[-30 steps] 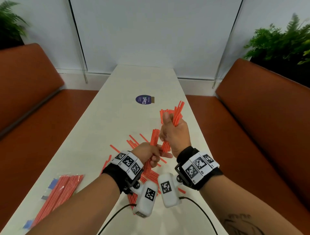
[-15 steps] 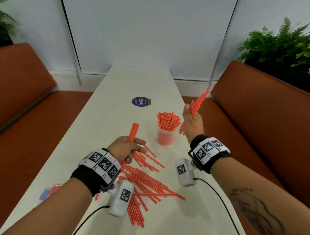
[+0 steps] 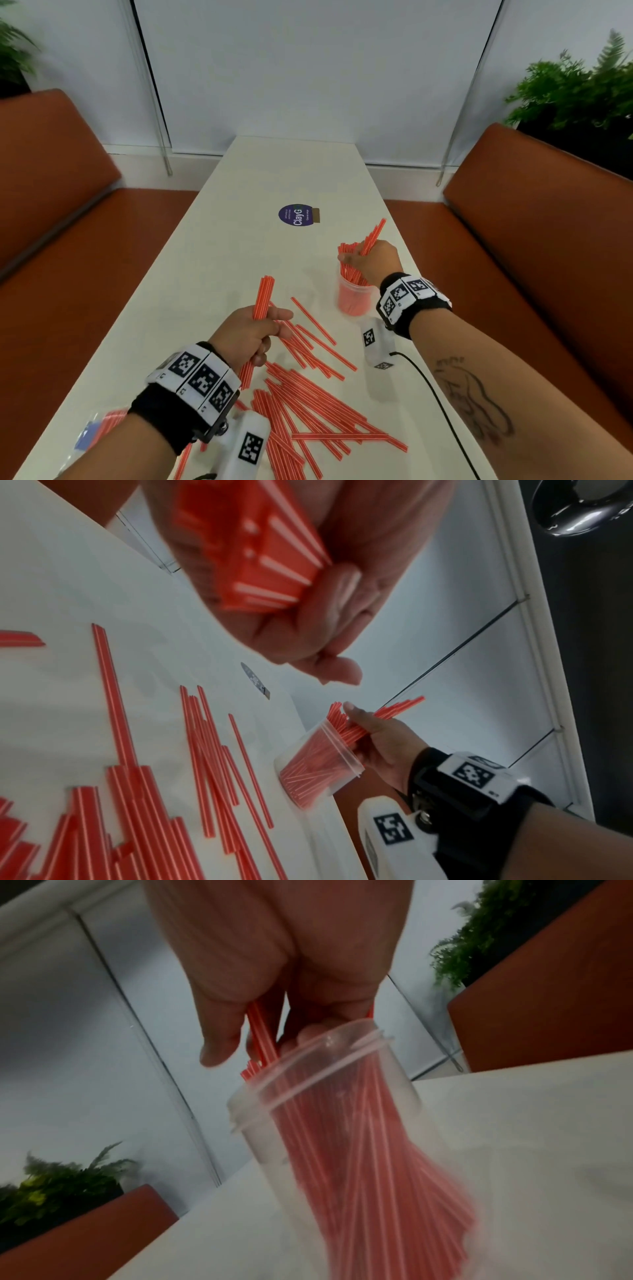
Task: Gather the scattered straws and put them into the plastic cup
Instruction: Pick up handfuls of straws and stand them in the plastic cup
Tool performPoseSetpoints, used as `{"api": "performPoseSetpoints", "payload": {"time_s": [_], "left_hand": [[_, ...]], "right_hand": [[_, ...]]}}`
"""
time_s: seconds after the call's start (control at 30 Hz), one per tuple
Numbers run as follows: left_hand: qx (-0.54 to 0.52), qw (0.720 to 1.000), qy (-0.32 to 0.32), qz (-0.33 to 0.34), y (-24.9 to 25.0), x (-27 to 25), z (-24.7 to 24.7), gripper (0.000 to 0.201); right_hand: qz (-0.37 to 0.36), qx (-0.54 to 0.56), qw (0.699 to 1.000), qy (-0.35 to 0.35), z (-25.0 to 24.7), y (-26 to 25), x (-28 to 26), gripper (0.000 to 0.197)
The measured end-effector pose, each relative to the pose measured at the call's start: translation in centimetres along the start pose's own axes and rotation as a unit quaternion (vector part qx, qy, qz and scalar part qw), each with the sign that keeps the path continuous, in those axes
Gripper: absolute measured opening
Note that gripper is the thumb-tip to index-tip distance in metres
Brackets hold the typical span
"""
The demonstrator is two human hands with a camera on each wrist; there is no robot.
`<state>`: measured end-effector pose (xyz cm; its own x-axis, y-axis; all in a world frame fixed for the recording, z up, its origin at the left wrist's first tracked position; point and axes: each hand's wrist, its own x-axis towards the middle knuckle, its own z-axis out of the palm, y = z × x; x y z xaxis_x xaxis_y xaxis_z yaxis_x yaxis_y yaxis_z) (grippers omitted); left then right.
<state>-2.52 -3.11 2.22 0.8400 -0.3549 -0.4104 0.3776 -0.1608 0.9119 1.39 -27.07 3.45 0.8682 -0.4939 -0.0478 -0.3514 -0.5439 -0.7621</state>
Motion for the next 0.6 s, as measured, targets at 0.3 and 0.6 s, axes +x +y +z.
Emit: {"api": "performPoseSetpoints", "payload": {"time_s": [0.3,0.6], "left_hand": [[0.020,1.000,-0.004,-0.012,0.1,0.5,0.8,0.026],[0.023,0.998,-0.025,0.055,1.4,0.1,2.8,0.031]], "right_hand": [[-0.116,-0.071,0.982,0.128,-2.3,0.3,-0.9,0.036],[-0.200,-0.262,0.944,-0.024,-0.8,2.9,-1.9,0.049]]}}
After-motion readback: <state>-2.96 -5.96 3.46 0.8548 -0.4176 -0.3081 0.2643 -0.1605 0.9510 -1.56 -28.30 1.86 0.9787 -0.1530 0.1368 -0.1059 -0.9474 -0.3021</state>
